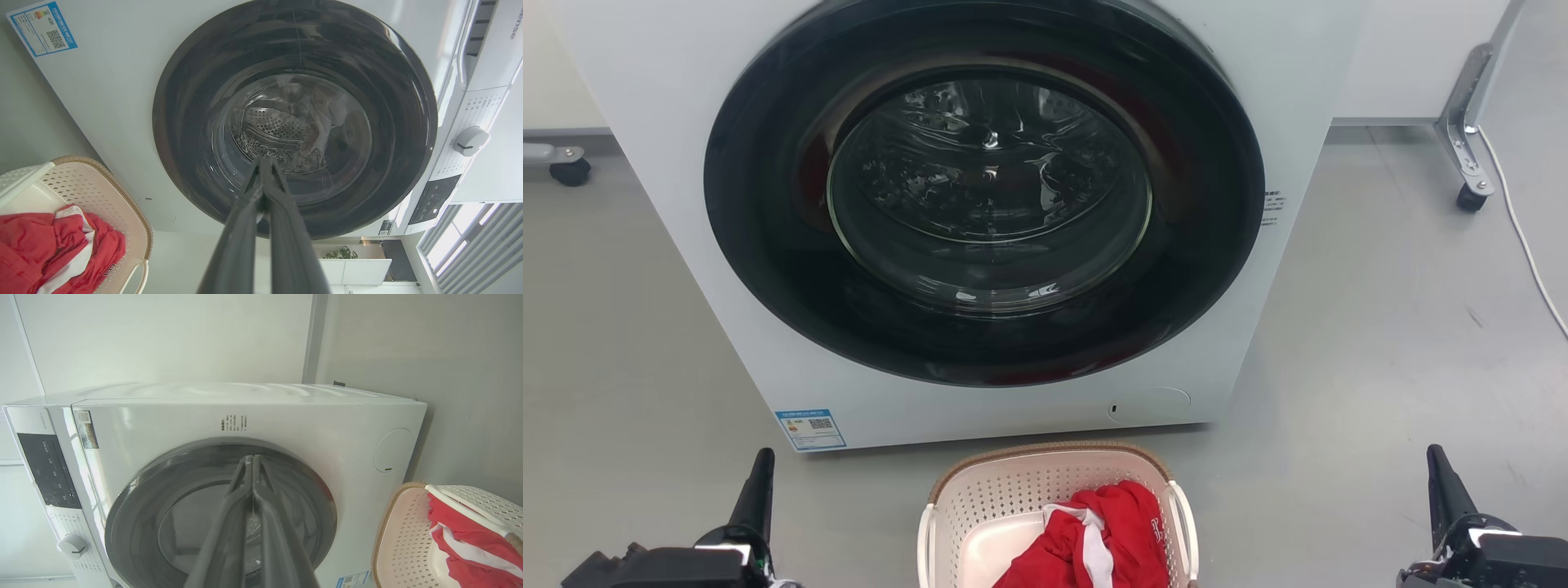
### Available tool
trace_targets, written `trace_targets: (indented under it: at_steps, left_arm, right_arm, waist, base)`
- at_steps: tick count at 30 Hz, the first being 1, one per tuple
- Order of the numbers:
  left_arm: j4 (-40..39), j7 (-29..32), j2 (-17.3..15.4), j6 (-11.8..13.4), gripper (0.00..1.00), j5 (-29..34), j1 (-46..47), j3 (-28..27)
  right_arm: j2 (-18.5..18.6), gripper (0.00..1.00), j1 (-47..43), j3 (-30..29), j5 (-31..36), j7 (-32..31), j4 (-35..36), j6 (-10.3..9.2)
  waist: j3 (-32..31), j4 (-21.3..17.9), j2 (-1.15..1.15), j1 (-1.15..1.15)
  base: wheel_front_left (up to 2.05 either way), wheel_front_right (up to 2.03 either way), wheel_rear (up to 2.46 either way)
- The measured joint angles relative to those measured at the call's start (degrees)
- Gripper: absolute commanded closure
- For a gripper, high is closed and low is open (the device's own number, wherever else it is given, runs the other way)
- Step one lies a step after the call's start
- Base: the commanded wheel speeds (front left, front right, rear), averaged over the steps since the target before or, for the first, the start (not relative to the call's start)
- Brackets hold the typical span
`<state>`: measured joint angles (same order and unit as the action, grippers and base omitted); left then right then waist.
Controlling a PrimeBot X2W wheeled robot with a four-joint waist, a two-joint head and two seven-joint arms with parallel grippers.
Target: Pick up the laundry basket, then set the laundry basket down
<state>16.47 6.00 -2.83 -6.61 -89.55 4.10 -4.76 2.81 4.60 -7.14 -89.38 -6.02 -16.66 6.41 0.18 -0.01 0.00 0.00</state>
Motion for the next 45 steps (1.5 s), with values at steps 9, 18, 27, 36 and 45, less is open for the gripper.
trace_targets:
  at_steps: [9, 18, 27, 36, 45]
  left_arm:
    - [0.3, 0.5, 0.4, -0.5, 1.00, -2.2, 0.4, -0.5]
    - [0.4, 0.5, 0.4, -0.5, 1.00, -2.2, 0.4, -0.5]
    - [0.4, 0.5, 0.4, -0.5, 1.00, -2.2, 0.4, -0.5]
    - [0.4, 0.5, 0.4, -0.5, 1.00, -2.2, 0.4, -0.5]
    - [0.4, 0.5, 0.4, -0.5, 1.00, -2.2, 0.4, -0.5]
  right_arm:
    - [-0.2, 1.00, 0.6, -0.5, -2.1, -0.5, -0.4, 0.42]
    - [-0.3, 1.00, 0.6, -0.5, -2.1, -0.5, -0.4, 0.42]
    - [-0.3, 1.00, 0.6, -0.5, -2.1, -0.5, -0.4, 0.42]
    - [-0.3, 1.00, 0.6, -0.5, -2.1, -0.5, -0.4, 0.42]
    - [-0.3, 1.00, 0.6, -0.5, -2.1, -0.5, -0.4, 0.43]
  waist:
    - [-0.1, 0.0, 0.00, 0.00]
    - [-0.1, 0.0, 0.00, 0.00]
    - [-0.1, 0.0, 0.00, 0.00]
    - [-0.1, 0.0, 0.00, 0.00]
    - [-0.1, 0.0, 0.00, 0.00]
  base:
    - [0.00, 0.00, 0.00]
    - [0.00, 0.00, 0.00]
    - [0.00, 0.00, 0.00]
    - [0.00, 0.00, 0.00]
    - [0.00, 0.00, 0.00]
